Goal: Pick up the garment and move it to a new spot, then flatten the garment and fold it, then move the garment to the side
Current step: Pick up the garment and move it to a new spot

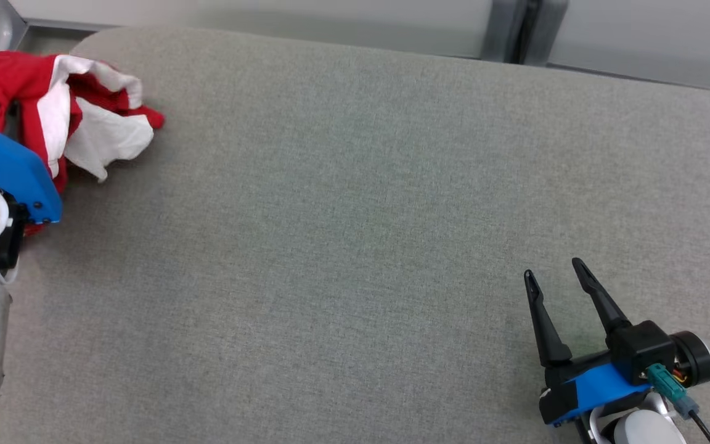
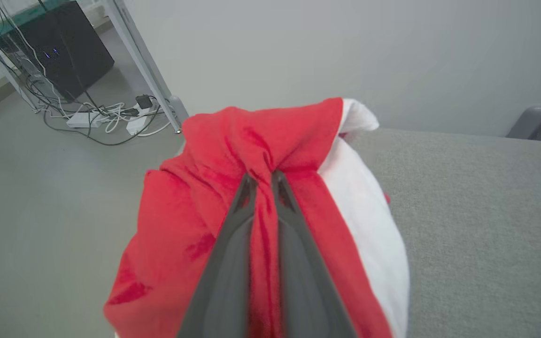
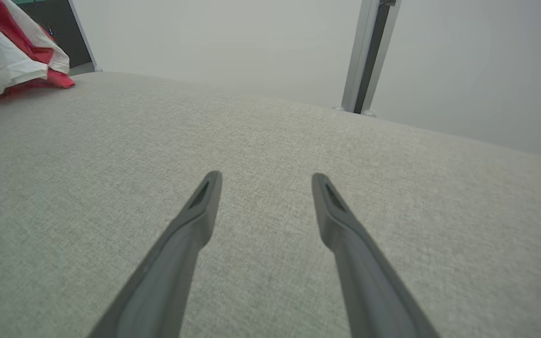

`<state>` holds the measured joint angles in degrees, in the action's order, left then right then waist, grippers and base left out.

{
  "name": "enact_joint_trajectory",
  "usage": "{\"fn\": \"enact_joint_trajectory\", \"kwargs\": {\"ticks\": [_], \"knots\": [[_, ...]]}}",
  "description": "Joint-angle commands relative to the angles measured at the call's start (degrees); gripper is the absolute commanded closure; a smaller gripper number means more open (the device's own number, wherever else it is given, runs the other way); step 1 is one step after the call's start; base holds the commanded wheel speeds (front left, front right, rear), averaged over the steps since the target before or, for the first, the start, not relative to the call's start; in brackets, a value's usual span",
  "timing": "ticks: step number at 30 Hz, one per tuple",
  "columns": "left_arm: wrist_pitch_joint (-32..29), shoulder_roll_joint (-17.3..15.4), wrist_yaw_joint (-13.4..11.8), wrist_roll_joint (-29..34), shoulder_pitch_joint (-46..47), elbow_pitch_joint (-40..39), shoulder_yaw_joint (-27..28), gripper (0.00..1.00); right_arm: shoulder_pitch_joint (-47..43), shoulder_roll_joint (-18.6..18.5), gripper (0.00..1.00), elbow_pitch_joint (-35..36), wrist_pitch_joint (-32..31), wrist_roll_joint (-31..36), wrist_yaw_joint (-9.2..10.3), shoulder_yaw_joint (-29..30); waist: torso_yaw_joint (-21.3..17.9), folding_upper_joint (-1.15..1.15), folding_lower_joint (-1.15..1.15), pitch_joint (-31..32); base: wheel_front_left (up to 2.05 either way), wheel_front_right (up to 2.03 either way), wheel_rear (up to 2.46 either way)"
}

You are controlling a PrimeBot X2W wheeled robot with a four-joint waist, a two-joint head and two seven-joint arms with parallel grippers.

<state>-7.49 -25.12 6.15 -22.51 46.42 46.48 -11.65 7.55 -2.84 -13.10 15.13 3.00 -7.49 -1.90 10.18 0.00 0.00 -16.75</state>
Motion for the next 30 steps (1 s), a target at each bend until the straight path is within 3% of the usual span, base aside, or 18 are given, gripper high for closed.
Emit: {"fn": "enact_joint_trajectory", "kwargs": {"ticks": [1,10,19,24,30], "knots": [[-0.2,-0.7,0.5,1.1,1.3,-2.9,-1.3,1.00,-1.0,-0.1,0.00,-0.4,0.0,-0.8,-0.01,-0.2,-1.2,0.00,0.00,2.7,0.00,0.00,0.00],[-5.3,0.2,1.2,0.5,0.2,-18.7,-7.4,1.00,-3.6,-0.1,0.00,-1.8,0.0,-4.4,-0.01,-0.4,-7.0,0.00,0.00,11.9,0.00,0.00,0.00],[-9.1,5.3,1.3,-5.6,-1.4,-32.7,-17.0,1.00,-6.4,-0.1,0.00,-2.0,0.0,-5.5,-0.01,1.6,-14.9,0.00,0.00,14.9,0.00,0.00,0.00],[-6.8,8.5,1.3,-9.6,-2.1,-36.3,-22.2,1.00,-6.5,-0.1,0.00,-1.5,0.0,-6.0,-0.01,1.9,-17.9,0.00,0.00,13.2,0.00,0.00,0.00],[-4.0,9.1,1.3,-10.6,-6.0,-33.4,-27.1,1.00,-5.7,-0.1,0.00,-1.4,0.0,-6.7,-0.01,1.5,-19.4,0.00,0.00,11.0,0.00,0.00,0.00]]}}
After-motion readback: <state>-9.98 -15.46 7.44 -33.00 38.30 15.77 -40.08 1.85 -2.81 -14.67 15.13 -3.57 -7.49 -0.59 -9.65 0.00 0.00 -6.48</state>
